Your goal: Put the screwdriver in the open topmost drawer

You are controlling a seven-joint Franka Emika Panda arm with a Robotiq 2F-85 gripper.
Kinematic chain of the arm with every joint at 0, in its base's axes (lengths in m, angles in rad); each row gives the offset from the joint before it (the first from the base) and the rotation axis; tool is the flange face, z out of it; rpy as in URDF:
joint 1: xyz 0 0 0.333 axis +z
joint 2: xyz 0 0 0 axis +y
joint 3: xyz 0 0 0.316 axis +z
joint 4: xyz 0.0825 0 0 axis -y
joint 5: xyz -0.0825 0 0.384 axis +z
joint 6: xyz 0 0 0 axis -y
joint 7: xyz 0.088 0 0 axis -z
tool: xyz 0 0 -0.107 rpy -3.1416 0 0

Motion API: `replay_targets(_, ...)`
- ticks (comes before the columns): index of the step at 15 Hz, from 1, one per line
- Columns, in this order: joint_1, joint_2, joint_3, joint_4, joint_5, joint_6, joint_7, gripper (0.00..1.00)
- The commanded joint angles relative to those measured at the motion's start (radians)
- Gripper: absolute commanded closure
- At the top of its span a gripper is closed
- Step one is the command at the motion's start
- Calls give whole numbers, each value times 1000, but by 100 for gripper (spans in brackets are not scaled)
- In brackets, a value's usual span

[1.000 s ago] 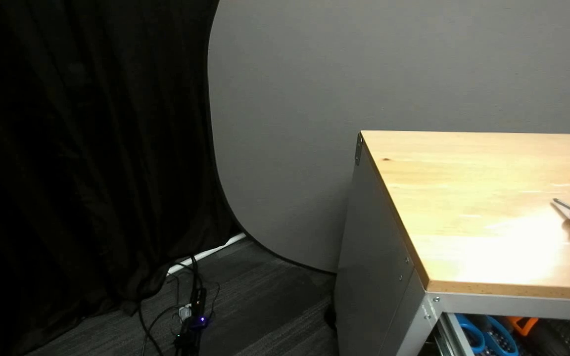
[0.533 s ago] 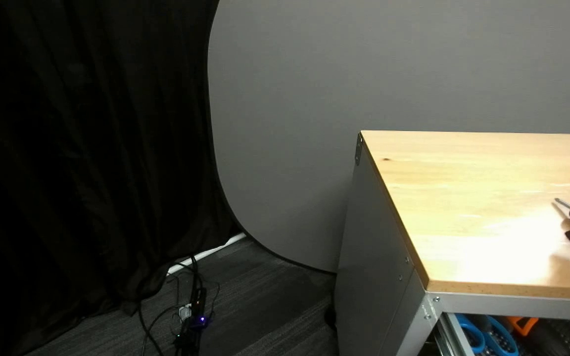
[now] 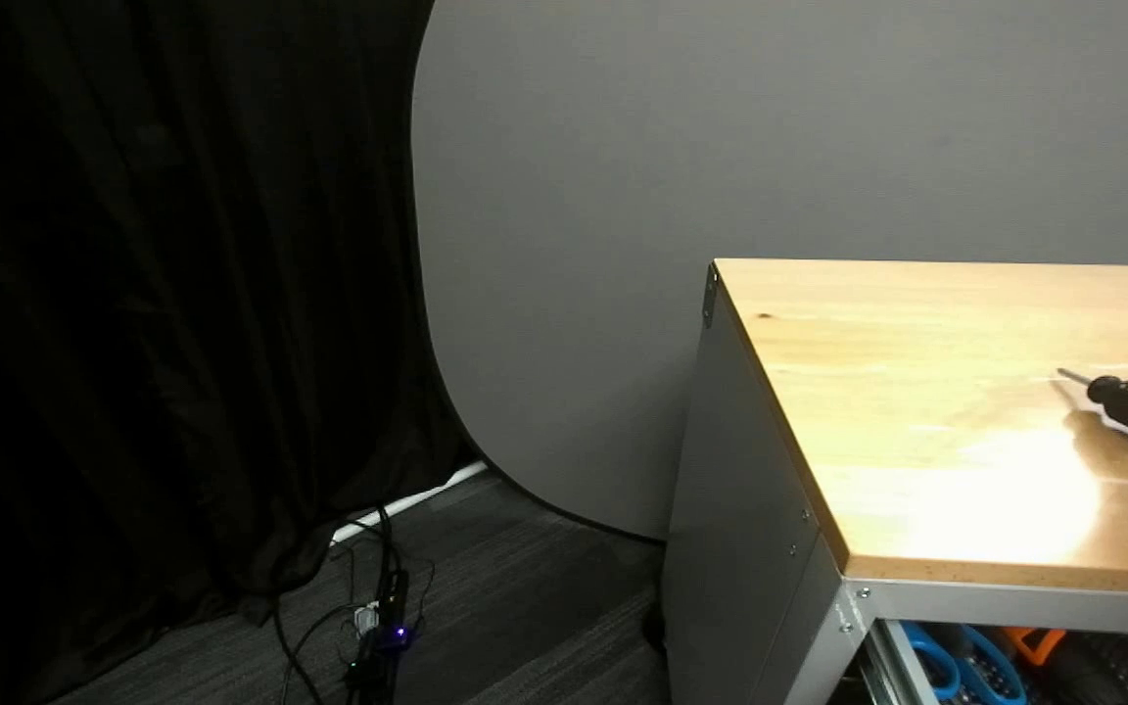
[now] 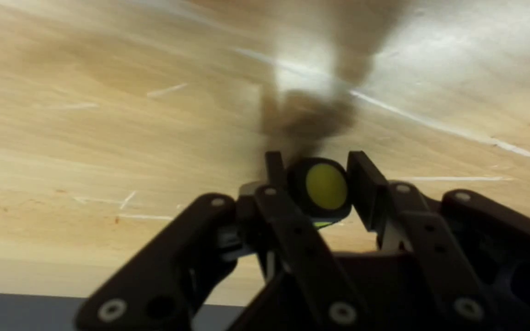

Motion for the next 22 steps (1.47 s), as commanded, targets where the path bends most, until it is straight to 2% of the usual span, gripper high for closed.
replay_targets(1,53,13,-81,16,-64,66,68,78)
replay_targets(4,89,-16,-141,11,-56,13,77,80)
replay_targets(9,213,-143,-355,-92,-93,-216,201,82)
replay_targets(10,175,-183,-336,-121,-148,-270,257,82)
replay_targets(12,125,-269,-300,-173,-163,-387,280,82)
replay_targets(16,26,-432,-215,-285,-104,-581,259,82)
replay_targets(19,-19,-535,-170,-377,-49,-667,228,82)
replay_targets(22,-33,-584,-145,-444,20,-694,167,82)
